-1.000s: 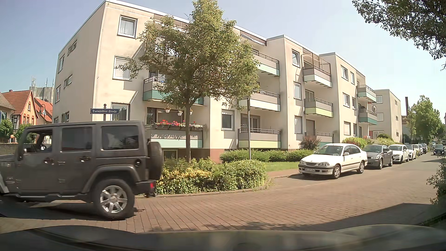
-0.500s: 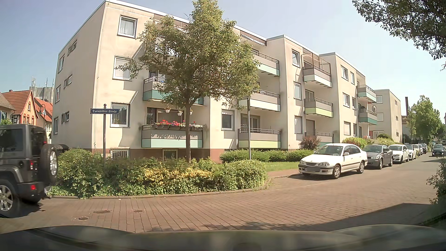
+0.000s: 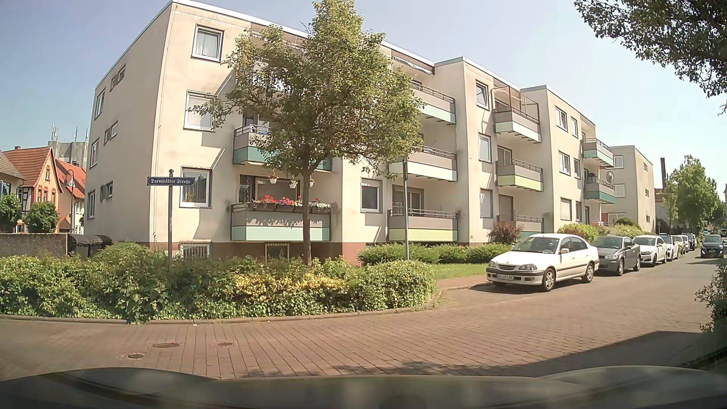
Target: Follow the waypoints while adhering to traffic rules and regulations
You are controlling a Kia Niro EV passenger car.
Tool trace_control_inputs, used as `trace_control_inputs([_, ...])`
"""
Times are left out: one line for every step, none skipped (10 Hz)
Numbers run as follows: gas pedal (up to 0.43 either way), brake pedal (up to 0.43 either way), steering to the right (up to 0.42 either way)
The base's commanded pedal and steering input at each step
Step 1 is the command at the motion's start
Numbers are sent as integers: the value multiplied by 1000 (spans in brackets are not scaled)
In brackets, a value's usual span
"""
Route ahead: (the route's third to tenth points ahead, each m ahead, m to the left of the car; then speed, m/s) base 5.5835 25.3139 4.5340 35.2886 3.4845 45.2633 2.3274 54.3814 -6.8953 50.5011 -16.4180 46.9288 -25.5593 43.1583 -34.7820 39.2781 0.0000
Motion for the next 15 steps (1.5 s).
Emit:
trace_control_inputs([0,250,-351])
trace_control_inputs([0,250,-351])
trace_control_inputs([0,250,-351])
trace_control_inputs([0,256,-351])
trace_control_inputs([0,250,-351])
trace_control_inputs([0,250,-351])
trace_control_inputs([0,250,-351])
trace_control_inputs([0,250,-351])
trace_control_inputs([0,250,-351])
trace_control_inputs([0,256,-351])
trace_control_inputs([0,250,-351])
trace_control_inputs([0,250,-351])
trace_control_inputs([0,256,-351])
trace_control_inputs([0,250,-351])
trace_control_inputs([0,250,-351])
